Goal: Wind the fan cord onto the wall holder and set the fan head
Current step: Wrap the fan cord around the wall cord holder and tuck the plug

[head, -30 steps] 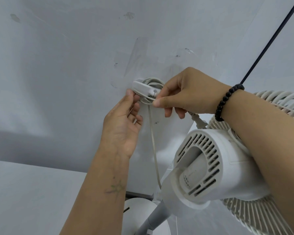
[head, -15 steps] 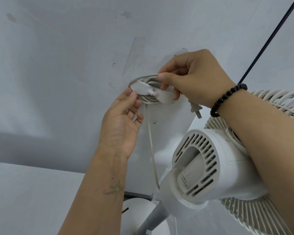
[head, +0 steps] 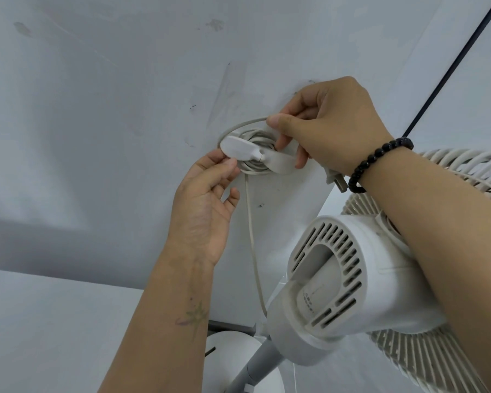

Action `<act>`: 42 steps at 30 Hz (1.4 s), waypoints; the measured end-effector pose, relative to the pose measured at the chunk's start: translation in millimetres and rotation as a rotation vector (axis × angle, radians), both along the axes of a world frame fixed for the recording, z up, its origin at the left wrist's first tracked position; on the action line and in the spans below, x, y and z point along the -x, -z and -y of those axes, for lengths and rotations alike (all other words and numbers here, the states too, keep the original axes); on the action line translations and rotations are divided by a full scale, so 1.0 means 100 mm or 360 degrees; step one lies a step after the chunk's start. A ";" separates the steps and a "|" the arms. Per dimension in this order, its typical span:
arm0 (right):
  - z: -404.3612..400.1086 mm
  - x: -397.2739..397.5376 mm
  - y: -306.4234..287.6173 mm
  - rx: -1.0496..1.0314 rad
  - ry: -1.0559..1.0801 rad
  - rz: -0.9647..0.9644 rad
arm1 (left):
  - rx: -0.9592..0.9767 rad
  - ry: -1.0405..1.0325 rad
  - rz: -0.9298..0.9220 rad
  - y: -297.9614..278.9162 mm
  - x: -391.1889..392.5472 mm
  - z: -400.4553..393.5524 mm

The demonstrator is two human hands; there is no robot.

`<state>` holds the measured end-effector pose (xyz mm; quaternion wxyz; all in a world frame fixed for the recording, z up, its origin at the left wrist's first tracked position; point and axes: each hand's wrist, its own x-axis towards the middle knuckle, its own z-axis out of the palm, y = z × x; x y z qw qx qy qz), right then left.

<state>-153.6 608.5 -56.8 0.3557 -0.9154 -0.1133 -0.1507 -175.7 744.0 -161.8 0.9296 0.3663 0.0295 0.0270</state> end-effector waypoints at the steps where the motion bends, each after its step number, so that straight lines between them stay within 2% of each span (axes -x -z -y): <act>1: -0.01 0.01 -0.01 -0.0004 0.0021 0.0004 | -0.0006 -0.0006 0.0004 0.00 0.00 0.00; 9: 0.04 -0.01 -0.03 -0.0099 0.0202 0.0120 | -0.0029 -0.0010 0.0048 -0.01 -0.01 0.01; 16: 0.04 -0.05 -0.06 -0.0101 0.0334 0.0424 | 0.0004 -0.0040 -0.0031 -0.01 -0.01 0.01; 20: 0.04 -0.03 -0.06 -0.0110 0.0401 0.0429 | -0.0045 -0.0048 -0.0043 -0.01 -0.02 0.00; 23: 0.08 -0.01 -0.06 -0.0027 0.0445 0.0249 | -0.0183 -0.0121 -0.0052 -0.02 -0.02 0.01; 26: 0.13 0.07 -0.04 -0.0041 0.0420 -0.0205 | -0.0432 -0.0424 -0.0066 -0.04 -0.03 0.05; 28: 0.14 0.11 -0.02 0.0026 0.0404 -0.0496 | -0.0715 -0.0692 -0.0002 -0.04 -0.02 0.09; 30: 0.13 0.11 -0.01 0.0118 0.0394 -0.0670 | -0.0907 -0.0807 0.0083 -0.06 0.01 0.14; 32: 0.11 0.10 -0.02 0.0188 0.0400 -0.0734 | -0.0964 -0.0737 0.0078 -0.09 0.04 0.19; 36: 0.12 0.10 0.01 0.0362 0.0420 -0.0864 | -0.1087 -0.0324 -0.0059 -0.14 0.10 0.29; 42: 0.12 0.07 0.02 0.0511 0.0405 -0.1073 | -0.1023 -0.0197 -0.0135 -0.14 0.10 0.30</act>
